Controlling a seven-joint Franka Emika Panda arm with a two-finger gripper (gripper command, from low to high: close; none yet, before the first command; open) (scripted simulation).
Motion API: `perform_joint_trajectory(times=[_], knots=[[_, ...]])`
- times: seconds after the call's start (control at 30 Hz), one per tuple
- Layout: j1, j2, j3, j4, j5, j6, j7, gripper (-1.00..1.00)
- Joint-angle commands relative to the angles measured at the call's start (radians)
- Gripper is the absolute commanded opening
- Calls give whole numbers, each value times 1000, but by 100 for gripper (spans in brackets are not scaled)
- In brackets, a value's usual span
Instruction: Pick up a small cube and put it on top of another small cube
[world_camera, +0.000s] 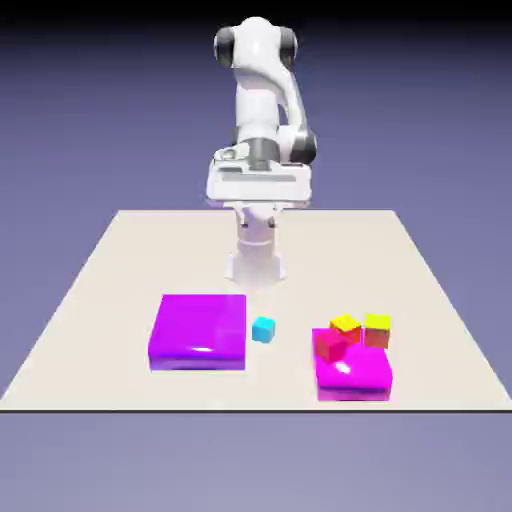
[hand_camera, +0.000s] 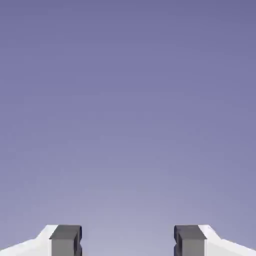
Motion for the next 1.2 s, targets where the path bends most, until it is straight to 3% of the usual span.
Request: perform_joint_trajectory(times=[0.0, 0.63, 0.8, 0.83, 1.0, 1.17], knots=[[15, 36, 3, 10, -28, -42, -10, 0], [296, 725, 51, 193, -556, -839, -192, 0], [285, 895, -20, 177, -709, -702, -101, 0], [285, 895, -20, 177, -709, -702, -101, -100], [303, 750, 49, 197, -576, -853, -192, -100], [394, 673, 144, 247, -497, -808, -327, -100]])
